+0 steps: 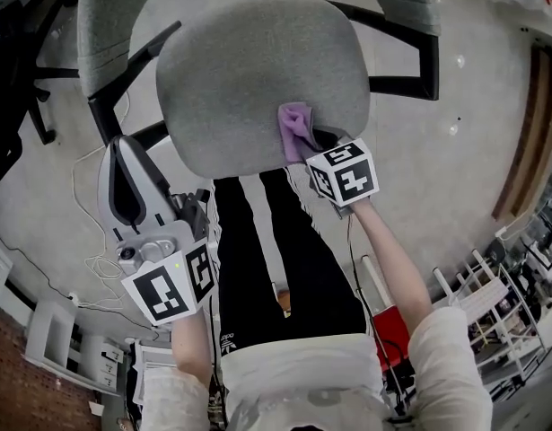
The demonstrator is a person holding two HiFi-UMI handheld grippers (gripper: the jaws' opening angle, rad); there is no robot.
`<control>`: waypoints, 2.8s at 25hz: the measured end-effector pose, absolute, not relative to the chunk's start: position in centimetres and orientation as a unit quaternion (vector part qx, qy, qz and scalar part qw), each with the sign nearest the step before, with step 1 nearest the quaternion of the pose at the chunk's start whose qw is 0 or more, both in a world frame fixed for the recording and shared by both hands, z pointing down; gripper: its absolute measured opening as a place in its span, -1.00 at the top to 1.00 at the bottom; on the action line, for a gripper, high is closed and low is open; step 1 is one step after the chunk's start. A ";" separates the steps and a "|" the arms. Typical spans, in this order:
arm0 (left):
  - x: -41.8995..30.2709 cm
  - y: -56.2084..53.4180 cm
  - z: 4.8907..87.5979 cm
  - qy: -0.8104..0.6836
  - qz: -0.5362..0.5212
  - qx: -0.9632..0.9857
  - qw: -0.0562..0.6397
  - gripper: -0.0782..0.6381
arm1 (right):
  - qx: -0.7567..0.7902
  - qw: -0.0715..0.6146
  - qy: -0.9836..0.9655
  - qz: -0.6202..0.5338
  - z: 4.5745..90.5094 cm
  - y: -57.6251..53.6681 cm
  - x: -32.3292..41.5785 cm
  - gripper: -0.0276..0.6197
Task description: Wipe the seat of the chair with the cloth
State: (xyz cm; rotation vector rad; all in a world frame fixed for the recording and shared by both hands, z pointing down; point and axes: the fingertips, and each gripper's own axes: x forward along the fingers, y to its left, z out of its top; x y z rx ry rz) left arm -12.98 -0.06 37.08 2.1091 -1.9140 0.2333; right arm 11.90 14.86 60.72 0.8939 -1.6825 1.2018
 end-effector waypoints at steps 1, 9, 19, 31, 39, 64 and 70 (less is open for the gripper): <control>-12.7 -0.1 36.9 -0.662 0.080 0.732 0.140 0.75 | 0.364 0.437 -0.672 0.475 60.7 14.8 12.9 0.63; -10.3 -1.0 36.7 -0.642 0.084 0.750 0.134 0.75 | 0.424 0.488 -0.628 0.433 60.3 14.6 22.4 0.63; -8.8 -1.3 36.4 -0.631 0.087 0.760 0.127 0.75 | 0.466 0.530 -0.583 0.404 60.4 14.8 28.3 0.63; -8.6 -1.2 35.9 -0.626 0.083 0.765 0.125 0.75 | 0.493 0.525 -0.560 0.409 59.4 14.3 28.4 0.63; -8.3 -2.7 30.8 -0.625 0.061 0.770 0.109 0.75 | 0.536 0.452 -0.592 0.398 51.8 8.5 24.5 0.63; -5.9 1.4 -8.0 -0.543 -0.116 0.832 -0.004 0.75 | 0.608 0.002 -0.789 0.089 -3.2 2.4 7.9 0.63; -5.0 4.6 -9.0 -0.527 -0.124 0.841 -0.015 0.75 | 0.607 -0.016 -0.794 0.035 -6.6 4.5 7.3 0.63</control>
